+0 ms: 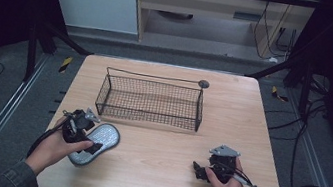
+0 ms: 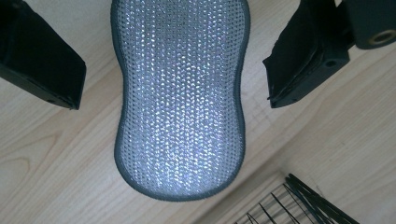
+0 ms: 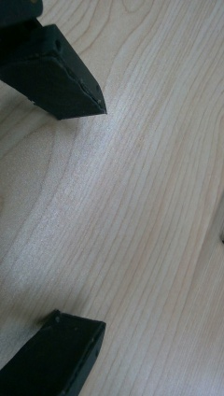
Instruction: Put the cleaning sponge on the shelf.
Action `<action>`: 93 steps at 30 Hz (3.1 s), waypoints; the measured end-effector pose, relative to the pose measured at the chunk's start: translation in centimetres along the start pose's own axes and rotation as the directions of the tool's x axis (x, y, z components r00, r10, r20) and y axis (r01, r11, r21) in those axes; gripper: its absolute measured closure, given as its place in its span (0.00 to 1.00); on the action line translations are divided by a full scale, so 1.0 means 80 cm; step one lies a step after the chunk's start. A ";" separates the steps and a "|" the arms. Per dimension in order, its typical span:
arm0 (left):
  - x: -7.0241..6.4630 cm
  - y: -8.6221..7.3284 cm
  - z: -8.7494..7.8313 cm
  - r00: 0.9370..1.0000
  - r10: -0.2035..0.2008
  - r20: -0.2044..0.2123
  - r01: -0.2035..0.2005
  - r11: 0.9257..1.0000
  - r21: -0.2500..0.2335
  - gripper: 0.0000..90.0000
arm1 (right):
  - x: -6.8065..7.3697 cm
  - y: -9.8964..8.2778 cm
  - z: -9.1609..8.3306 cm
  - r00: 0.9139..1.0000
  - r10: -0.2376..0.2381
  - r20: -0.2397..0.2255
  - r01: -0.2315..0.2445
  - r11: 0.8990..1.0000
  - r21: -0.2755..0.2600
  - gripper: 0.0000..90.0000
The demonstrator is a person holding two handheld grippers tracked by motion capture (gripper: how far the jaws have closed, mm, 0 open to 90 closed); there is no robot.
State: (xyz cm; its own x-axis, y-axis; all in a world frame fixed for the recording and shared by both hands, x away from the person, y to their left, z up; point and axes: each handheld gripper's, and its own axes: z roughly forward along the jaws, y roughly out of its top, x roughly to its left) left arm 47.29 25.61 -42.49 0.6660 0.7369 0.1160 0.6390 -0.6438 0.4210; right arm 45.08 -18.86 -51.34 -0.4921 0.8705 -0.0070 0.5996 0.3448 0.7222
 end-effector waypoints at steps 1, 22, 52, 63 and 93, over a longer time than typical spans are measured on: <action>-0.001 0.000 0.001 1.000 -0.001 0.017 0.001 1.000 0.010 0.05 | 0.000 0.000 0.000 1.000 0.000 -0.001 0.000 1.000 0.000 0.00; 0.008 0.002 0.037 0.998 -0.021 0.051 0.015 0.993 0.120 0.05 | 0.000 0.000 0.000 1.000 0.001 -0.001 -0.001 1.000 0.001 0.00; 0.017 -0.003 0.064 0.995 -0.066 0.079 0.054 0.987 0.151 0.04 | 0.000 0.000 0.000 1.000 0.000 0.000 0.000 1.000 0.000 0.00; 0.023 -0.013 0.070 0.992 -0.084 0.088 0.072 0.988 0.133 0.07 | 0.000 0.000 0.000 1.000 0.001 0.000 -0.001 1.000 0.000 0.00; 0.012 -0.013 0.003 0.999 0.052 0.016 -0.053 0.998 0.028 0.15 | 0.000 0.000 0.000 1.000 -0.001 -0.002 0.001 1.000 0.001 0.00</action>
State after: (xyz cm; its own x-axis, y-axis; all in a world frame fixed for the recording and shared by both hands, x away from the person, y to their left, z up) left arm 47.36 26.94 -43.00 0.7045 0.6988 0.1234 0.6136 -0.6873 0.3888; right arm 45.11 -18.84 -51.33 -0.4941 0.8694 -0.0066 0.5998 0.3463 0.7213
